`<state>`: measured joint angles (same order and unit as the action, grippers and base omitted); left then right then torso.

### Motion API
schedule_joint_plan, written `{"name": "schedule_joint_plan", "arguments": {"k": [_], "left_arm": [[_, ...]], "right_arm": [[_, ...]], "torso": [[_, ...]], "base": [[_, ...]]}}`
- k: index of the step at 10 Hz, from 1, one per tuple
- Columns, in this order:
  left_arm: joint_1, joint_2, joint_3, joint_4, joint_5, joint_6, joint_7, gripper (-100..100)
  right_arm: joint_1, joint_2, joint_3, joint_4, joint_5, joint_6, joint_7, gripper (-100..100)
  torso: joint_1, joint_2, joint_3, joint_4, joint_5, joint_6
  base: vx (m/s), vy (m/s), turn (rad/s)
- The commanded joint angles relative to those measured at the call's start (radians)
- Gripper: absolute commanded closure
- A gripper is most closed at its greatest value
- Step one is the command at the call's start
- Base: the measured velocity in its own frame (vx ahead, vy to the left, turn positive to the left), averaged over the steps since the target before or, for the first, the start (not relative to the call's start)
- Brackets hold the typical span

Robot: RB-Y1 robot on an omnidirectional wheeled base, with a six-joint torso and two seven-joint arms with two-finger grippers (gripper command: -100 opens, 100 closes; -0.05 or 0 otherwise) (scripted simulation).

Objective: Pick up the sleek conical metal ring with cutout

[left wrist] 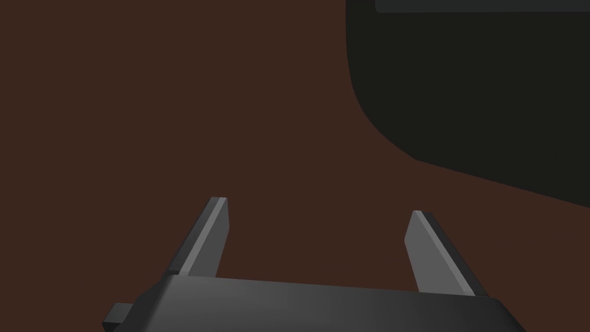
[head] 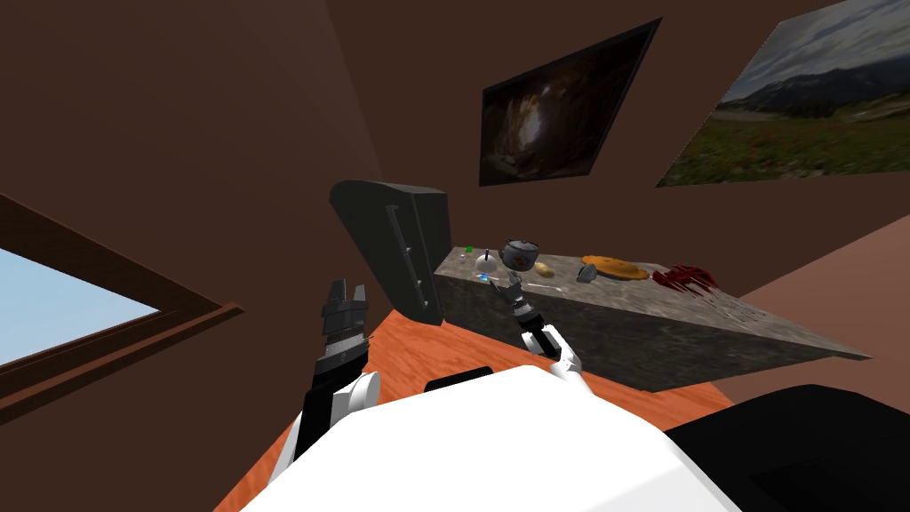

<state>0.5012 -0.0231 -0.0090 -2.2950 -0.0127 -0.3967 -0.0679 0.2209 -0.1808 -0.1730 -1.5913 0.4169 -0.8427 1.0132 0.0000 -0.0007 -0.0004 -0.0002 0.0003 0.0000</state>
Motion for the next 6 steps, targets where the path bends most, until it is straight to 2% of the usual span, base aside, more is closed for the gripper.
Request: {"name": "schedule_joint_plan", "arguments": {"k": [1, 2, 3, 5, 6], "left_arm": [[0.0, 0.0, 0.0, 0.0, 0.0, 0.0, 0.0, 0], [0.0, 0.0, 0.0, 0.0, 0.0, 0.0, 0.0, 0], [0.0, 0.0, 0.0, 0.0, 0.0, 0.0, 0.0, 0], [0.0, 0.0, 0.0, 0.0, 0.0, 0.0, 0.0, 0], [0.0, 0.0, 0.0, 0.0, 0.0, 0.0, 0.0, 0]], "right_arm": [[-0.019, -0.001, -0.017, 0.039, 0.017, -0.007, 0.05, -100], [-0.019, -0.001, -0.017, 0.039, 0.017, -0.007, 0.076, -100], [-0.037, -0.002, -0.033, 0.075, 0.031, -0.011, 0.105, -100], [-0.037, -0.002, -0.033, 0.075, 0.031, -0.011, 0.153, -100], [-0.054, -0.001, -0.05, 0.11, 0.043, -0.013, 0.186, -100]], "torso": [[0.0, 0.0, 0.0, 0.0, 0.0, 0.0], [0.0, 0.0, 0.0, 0.0, 0.0, 0.0], [0.0, 0.0, 0.0, 0.0, 0.0, 0.0], [0.0, -0.001, 0.0, 0.0, 0.0, 0.0], [0.0, 0.0, 0.0, 0.0, 0.0, 0.0]], "base": [[0.012, 0.006, -0.051], [0.011, 0.009, -0.028], [0.016, 0.004, -0.059], [0.011, 0.002, -0.009], [0.011, -0.002, -0.036]]}}
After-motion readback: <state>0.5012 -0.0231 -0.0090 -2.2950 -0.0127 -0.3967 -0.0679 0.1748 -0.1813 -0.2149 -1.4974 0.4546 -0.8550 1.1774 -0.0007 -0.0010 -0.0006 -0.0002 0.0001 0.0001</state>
